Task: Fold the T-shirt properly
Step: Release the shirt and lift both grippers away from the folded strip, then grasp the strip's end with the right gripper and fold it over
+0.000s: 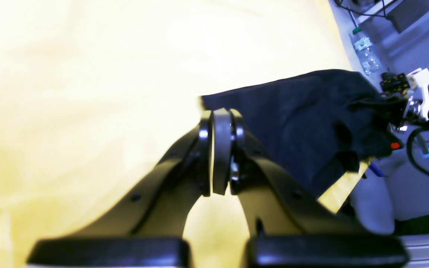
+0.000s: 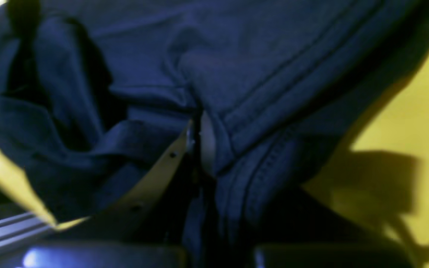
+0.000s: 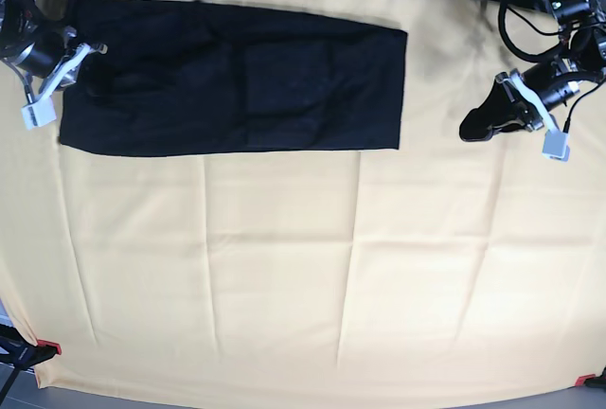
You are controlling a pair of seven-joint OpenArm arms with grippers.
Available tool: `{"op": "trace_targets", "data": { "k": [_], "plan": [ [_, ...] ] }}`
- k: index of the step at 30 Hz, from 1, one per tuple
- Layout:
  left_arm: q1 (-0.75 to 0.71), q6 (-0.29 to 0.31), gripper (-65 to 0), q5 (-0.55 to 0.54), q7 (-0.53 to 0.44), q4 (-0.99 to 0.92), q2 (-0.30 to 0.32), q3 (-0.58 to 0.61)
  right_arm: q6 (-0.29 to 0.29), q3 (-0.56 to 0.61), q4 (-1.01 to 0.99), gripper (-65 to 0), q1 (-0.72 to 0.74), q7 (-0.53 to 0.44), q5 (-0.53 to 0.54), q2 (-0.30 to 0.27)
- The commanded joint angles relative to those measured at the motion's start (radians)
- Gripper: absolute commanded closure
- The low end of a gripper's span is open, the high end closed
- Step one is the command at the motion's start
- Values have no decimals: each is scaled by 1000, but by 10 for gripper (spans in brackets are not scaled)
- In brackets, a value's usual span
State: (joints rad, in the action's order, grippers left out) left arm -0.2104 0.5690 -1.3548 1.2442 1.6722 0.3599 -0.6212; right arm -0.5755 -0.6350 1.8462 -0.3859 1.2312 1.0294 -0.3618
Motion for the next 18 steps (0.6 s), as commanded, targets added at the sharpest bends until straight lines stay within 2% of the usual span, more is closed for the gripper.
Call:
{"op": "trace_targets", "data": {
  "k": [1,5,7,11,15,18],
  "plan": [
    [5,8,-31,-27,-12,15,17,-6,11,-20,24,0,15,-27,-19,-30],
    [3,8,-31,-27,-10,14,16,-6,82,-29,32,0,23,-61,-139,-90],
    [3,8,-31,-27,-9,15,16,-6,115,-29,33,0,23,-60,-139,-111],
    [3,8,-31,-27,-9,14,17,-6,116,-29,70,0,23,-38,3,-120],
    [3,8,-31,-26,-9,14,16,-6,40,-29,158,0,23,23,206,-106],
    [3,8,-31,-26,-9,14,16,-6,11,-29,214,0,23,39,296,-74]
  ]
}}
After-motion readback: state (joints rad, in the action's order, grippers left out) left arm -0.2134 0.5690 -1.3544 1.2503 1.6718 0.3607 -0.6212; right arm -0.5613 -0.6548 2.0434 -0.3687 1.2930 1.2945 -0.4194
